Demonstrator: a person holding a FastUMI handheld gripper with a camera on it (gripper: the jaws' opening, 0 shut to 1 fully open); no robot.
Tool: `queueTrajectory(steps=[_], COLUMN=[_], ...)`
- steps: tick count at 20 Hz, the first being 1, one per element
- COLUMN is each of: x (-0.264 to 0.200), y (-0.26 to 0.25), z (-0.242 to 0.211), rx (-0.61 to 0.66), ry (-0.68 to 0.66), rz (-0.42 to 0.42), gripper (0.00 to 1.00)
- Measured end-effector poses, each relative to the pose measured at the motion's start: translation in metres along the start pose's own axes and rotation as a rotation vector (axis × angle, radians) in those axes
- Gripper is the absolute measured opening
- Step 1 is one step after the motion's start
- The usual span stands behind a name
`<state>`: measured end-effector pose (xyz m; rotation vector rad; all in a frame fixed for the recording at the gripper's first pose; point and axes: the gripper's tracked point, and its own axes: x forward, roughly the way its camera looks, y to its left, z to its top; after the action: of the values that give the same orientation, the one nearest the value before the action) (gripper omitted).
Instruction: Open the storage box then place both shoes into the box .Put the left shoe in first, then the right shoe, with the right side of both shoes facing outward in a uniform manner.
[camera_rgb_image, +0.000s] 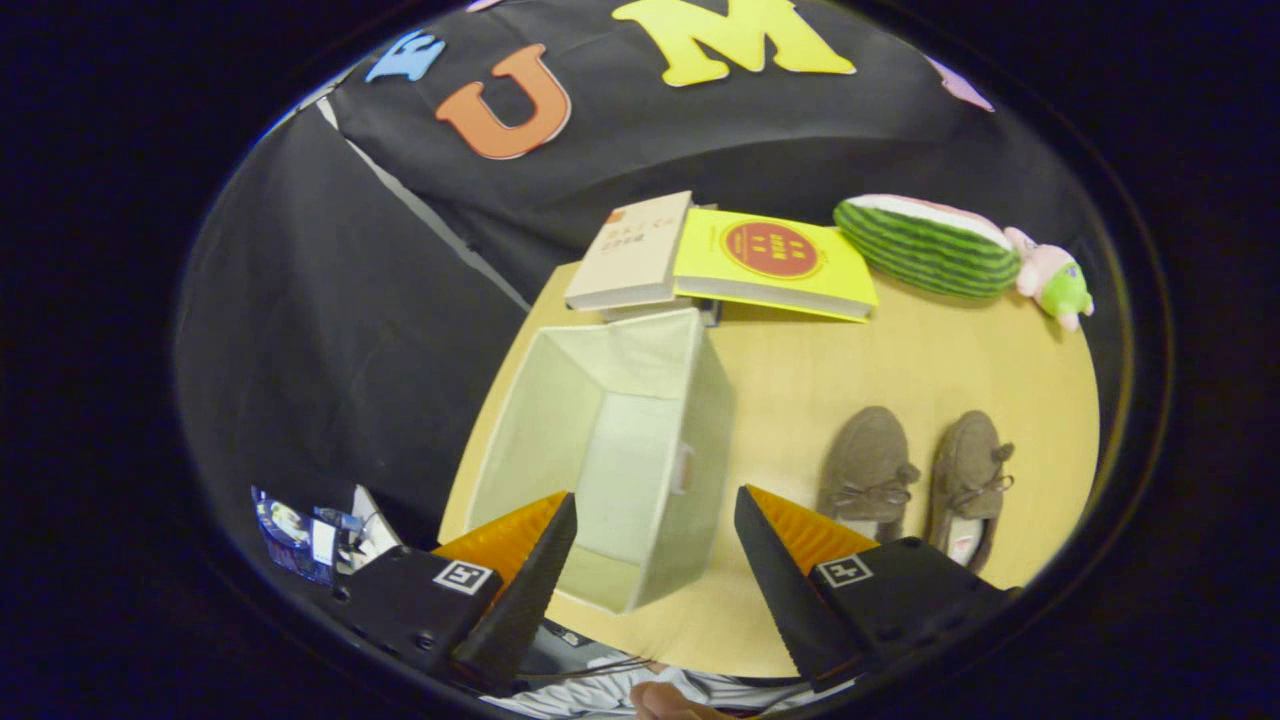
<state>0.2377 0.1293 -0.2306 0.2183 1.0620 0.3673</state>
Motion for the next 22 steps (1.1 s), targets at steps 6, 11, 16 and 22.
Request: queueTrajectory(steps=[6, 11, 16, 22], x=[0.004, 0.021, 0.044, 0.071], y=[-0.089, -0.146, -0.186, -0.197], z=[-0.028, -0.044, -0.060, -0.075], rx=[0.038, 0.090, 0.133, 0.114], ry=[0.086, 0.160, 0.245, 0.285], rz=[-0.165, -0.274, -0.341, -0.359], gripper=[1.00, 1.00, 0.83, 0.43])
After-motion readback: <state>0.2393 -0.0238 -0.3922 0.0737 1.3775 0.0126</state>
